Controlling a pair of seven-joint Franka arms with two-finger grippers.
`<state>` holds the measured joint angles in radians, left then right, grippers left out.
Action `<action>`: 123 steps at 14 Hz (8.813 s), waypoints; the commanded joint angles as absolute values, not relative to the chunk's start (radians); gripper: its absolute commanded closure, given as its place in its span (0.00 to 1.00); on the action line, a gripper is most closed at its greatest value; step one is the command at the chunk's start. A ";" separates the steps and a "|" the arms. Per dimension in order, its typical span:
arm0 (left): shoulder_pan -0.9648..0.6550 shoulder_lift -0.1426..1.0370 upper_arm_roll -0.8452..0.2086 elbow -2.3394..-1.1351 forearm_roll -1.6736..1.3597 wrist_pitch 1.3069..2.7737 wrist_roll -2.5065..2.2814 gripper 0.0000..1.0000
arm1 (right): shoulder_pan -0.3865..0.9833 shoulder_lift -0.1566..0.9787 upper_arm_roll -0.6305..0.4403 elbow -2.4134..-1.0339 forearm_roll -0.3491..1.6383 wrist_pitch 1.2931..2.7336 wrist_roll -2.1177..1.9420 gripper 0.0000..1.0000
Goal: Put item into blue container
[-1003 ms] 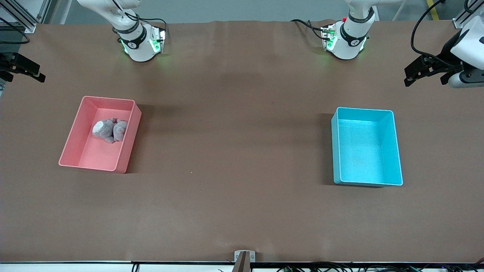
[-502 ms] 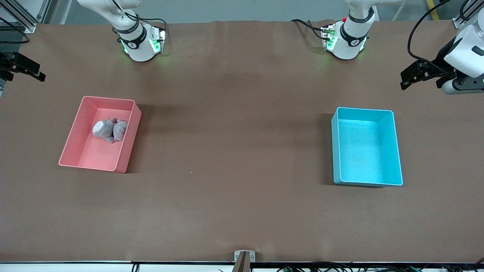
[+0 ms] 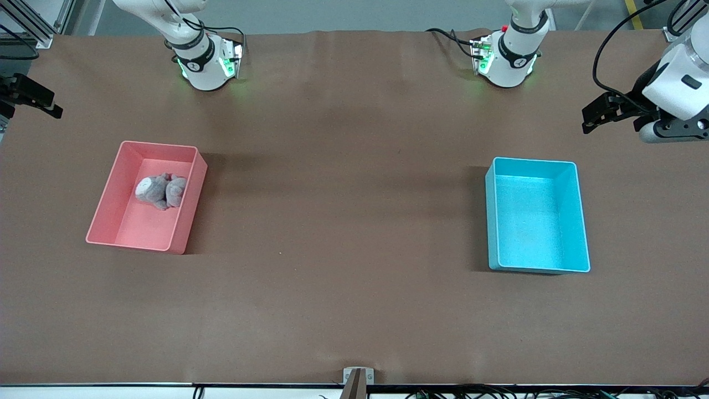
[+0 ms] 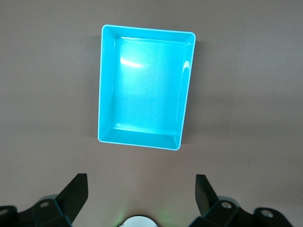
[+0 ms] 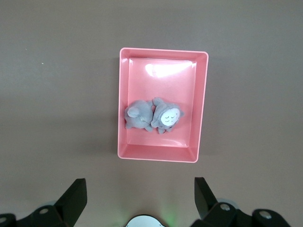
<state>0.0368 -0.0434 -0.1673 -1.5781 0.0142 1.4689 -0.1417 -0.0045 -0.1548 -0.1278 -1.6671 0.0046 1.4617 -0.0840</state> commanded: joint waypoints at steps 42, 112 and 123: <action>0.037 -0.051 -0.175 -1.651 0.009 1.505 -0.129 0.00 | -0.092 0.225 -0.130 -2.454 0.003 2.579 0.302 0.75; -0.505 0.861 -0.383 -1.540 0.170 2.519 -1.402 0.66 | 0.008 0.210 -0.132 -2.358 0.178 2.398 0.503 0.00; -0.344 0.645 -0.387 -1.597 0.291 2.419 -1.245 0.99 | 0.014 0.267 -0.130 -2.361 0.219 2.413 0.503 0.01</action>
